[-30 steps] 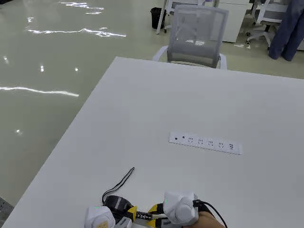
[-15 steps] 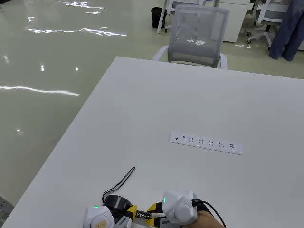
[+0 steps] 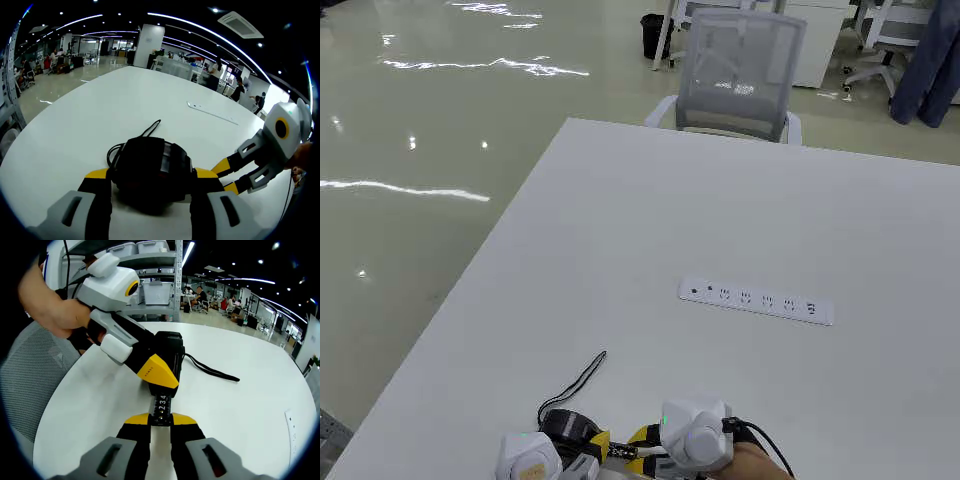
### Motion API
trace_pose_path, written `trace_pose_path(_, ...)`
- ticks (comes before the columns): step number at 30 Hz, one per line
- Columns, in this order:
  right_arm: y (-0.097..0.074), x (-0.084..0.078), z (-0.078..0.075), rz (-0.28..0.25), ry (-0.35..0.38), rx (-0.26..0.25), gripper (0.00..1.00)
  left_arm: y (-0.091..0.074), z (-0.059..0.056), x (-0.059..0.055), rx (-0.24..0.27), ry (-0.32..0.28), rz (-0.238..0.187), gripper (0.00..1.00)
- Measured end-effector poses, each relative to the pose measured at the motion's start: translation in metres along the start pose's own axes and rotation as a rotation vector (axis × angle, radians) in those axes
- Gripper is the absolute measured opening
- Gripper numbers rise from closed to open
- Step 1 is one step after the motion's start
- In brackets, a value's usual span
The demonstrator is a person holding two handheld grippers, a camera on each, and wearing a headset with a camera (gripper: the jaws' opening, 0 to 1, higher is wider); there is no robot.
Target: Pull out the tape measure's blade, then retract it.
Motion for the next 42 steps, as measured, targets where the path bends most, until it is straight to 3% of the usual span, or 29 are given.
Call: trace_pose_path(42,0.015,0.009,-0.001,-0.003,0.004,-0.001,0.13,-0.002,0.001,0.003,-0.016,-0.026,-0.005,0.60)
Point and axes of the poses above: the centre of the closed fingertips' face, and the gripper's own axes: y roughly forward along the fingers, z roughly to its left, x roughly out of its top, the point moved 2 cm from there along -y, roughly backward along the fingers, and after that the axes turned 8 degrees about y, right-handed, at the moved point
